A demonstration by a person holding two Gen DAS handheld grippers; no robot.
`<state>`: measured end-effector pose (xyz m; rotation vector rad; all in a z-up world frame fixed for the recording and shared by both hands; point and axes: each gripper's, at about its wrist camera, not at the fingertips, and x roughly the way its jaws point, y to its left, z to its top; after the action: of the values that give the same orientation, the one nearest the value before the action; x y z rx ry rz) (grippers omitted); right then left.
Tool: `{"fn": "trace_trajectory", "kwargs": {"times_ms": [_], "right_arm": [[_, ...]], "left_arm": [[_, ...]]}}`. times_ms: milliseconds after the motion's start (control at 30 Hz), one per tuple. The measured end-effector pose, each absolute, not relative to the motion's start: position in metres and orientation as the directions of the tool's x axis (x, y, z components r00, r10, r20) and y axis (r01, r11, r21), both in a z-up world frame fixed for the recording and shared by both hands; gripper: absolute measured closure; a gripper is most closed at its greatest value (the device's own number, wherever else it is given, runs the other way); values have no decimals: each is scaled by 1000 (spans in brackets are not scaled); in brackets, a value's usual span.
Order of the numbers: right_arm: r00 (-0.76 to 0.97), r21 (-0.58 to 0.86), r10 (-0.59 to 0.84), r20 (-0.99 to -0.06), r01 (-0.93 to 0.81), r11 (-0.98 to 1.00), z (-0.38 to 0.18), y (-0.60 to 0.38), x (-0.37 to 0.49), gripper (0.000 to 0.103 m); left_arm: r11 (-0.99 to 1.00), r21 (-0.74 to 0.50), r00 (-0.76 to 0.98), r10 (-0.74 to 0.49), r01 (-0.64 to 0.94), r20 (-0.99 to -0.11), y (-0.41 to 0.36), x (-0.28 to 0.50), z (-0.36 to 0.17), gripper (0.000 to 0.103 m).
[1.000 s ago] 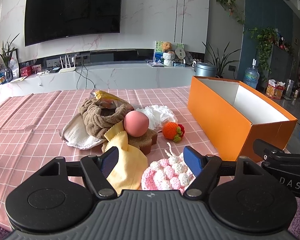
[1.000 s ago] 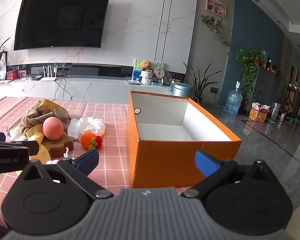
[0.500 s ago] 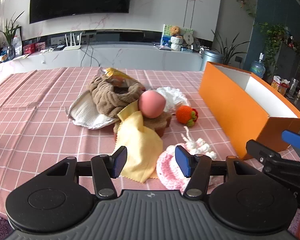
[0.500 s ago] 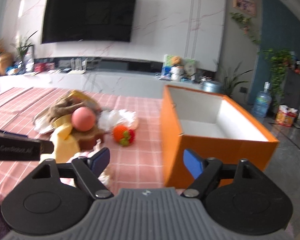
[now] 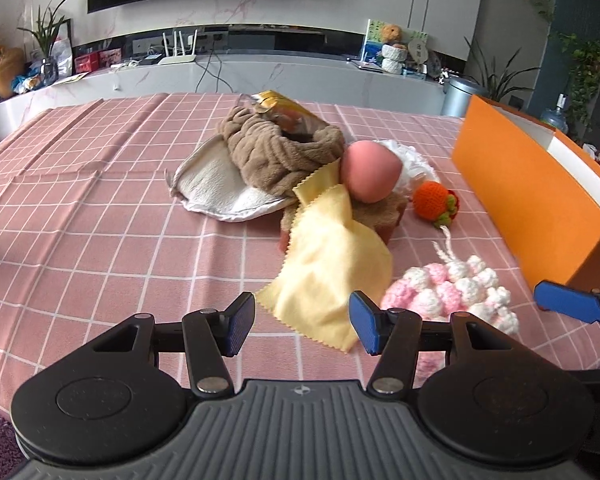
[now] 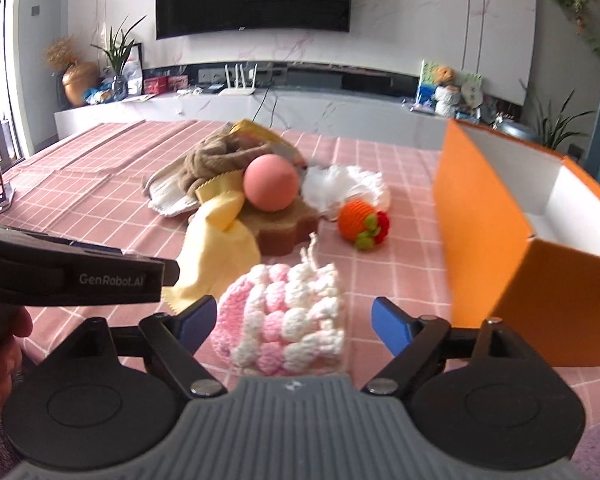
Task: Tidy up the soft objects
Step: 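Grasp the pink-white crocheted pouch with right tool while left tool grasps yellow cloth, then carry pouch and yellow cloth into the orange box and open both tools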
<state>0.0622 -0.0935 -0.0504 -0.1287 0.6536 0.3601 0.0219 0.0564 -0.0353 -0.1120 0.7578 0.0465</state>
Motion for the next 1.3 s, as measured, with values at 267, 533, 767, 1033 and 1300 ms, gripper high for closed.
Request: {"fn": "trace_trajectory", "kwargs": {"times_ms": [267,533,767,1033,1300], "right_arm": [[670,34,291,-683,-369,929,-71,-78,89,19],[670,14,251,-699,-338,941,-79,-88,103,46],[716,-89,184,-673,-325,941,-81,-94,110,43],[724,-68,197,-661,-320,945,-85,-103,115,35],[722,-50,231,-653,-345,937,-84,-102,109,51]], "left_arm": [[988,-90,715,25,-123,-699,69,33,-42,36],[984,-138,721,-18,-108,-693,67,44,-50,19],[981,-172,723,-54,-91,-689,58,58,-59,13],[984,-155,722,-48,-83,-690,43,77,-70,23],[992,-122,737,-49,-46,-675,40,70,-70,87]]}}
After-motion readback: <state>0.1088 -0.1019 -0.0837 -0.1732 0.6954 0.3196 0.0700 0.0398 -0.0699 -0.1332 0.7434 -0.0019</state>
